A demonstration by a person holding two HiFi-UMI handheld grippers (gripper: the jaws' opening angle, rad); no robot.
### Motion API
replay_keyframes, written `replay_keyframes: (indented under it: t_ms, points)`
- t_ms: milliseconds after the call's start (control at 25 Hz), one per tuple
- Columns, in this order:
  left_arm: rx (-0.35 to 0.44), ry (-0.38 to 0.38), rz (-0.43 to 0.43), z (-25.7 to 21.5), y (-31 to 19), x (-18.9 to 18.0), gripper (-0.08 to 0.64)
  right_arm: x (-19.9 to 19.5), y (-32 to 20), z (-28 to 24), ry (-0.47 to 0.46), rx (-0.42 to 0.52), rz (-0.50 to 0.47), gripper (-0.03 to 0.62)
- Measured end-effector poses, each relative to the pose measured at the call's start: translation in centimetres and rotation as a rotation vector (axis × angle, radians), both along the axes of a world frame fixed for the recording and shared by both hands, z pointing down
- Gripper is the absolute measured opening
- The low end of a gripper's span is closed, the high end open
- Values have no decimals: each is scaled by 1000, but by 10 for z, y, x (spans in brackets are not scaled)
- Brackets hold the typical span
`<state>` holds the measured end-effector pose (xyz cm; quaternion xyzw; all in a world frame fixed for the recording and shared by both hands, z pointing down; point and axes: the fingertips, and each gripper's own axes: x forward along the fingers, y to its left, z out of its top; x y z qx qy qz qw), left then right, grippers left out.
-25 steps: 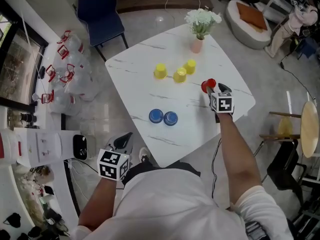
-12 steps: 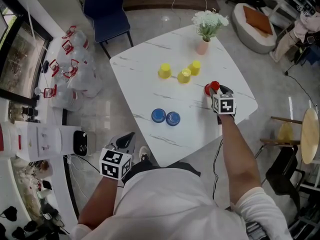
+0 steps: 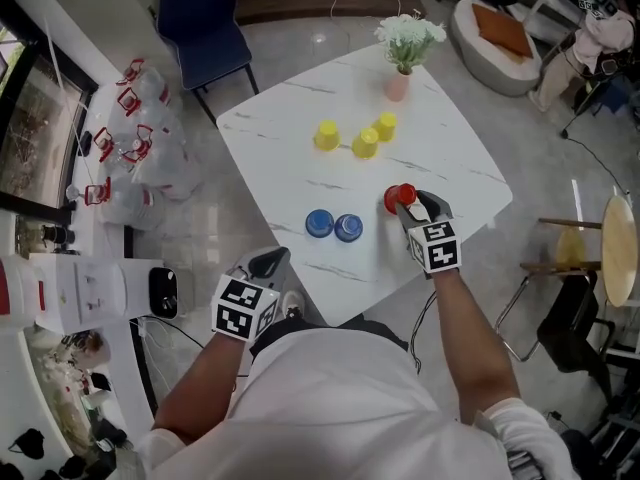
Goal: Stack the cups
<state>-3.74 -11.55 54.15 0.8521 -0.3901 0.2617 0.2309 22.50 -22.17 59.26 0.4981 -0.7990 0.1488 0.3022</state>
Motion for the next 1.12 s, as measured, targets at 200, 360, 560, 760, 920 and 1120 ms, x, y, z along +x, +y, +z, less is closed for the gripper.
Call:
replay_keyframes:
  t_ms: [200, 360, 560, 760, 920, 1120]
  points:
    - [6, 3, 44, -2, 1, 5, 9, -23, 42, 19, 27, -35, -40, 210]
    - [9, 4, 63, -3, 2, 5, 9, -34, 60, 35, 39, -60, -50, 210]
    - [6, 0, 65, -3, 4, 2, 9, -45, 68, 43, 37, -74, -55, 210]
    - [0, -5, 62, -1, 7, -1, 9, -48, 67, 48, 45, -70, -59, 210]
    - [-3, -8, 62, 1, 8, 1, 9, -52, 70, 54, 40, -91, -62, 213]
    - [-6, -14, 53, 3, 7, 2, 9, -49, 68, 51, 28, -84, -74, 244]
